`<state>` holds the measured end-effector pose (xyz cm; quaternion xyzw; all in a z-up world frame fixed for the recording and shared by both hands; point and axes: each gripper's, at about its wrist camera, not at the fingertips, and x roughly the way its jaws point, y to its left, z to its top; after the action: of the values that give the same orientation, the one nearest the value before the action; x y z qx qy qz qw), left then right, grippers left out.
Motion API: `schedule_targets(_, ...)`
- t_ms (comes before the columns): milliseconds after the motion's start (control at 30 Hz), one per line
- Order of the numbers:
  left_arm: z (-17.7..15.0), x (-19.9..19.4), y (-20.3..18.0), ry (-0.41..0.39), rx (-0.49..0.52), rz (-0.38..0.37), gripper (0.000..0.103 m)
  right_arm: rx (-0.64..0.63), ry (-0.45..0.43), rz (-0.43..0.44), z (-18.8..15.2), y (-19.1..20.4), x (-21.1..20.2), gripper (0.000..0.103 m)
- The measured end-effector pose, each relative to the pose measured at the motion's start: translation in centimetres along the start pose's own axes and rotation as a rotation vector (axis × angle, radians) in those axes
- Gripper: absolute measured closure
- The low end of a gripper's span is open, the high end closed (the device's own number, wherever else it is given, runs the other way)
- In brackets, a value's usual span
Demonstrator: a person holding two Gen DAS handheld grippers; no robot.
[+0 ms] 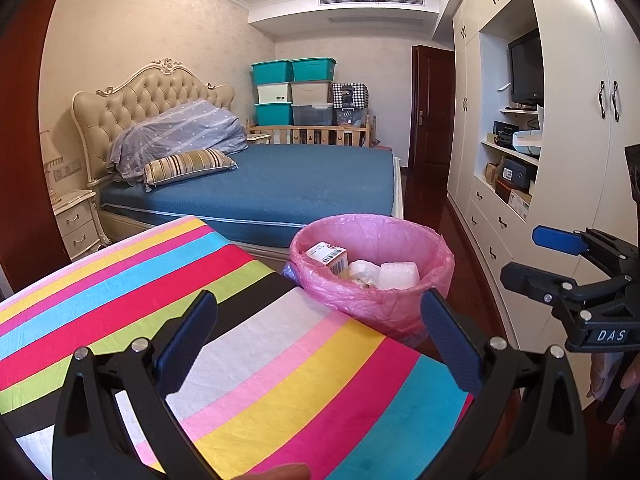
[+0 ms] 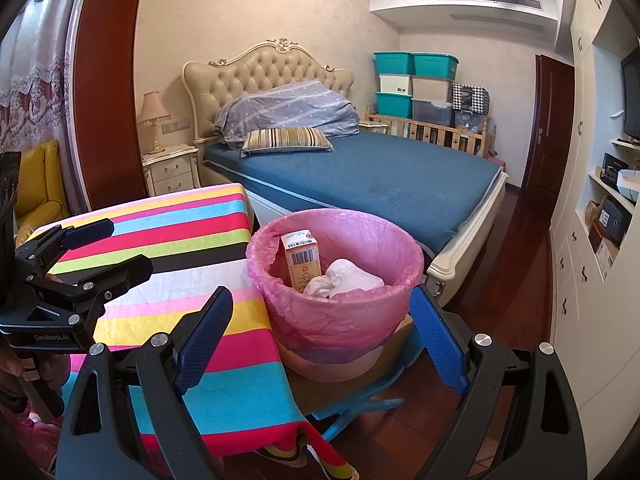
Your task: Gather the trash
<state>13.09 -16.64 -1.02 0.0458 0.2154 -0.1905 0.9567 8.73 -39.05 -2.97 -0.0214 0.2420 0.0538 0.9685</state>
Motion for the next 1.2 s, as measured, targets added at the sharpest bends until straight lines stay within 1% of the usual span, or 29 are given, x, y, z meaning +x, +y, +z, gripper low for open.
schedule_targets(1200,-0.24,0.03,-0.07,0.003,0.006,-0.003,0.005,0.003,-0.001,0.0,0.01,0.05,-0.06,0.018)
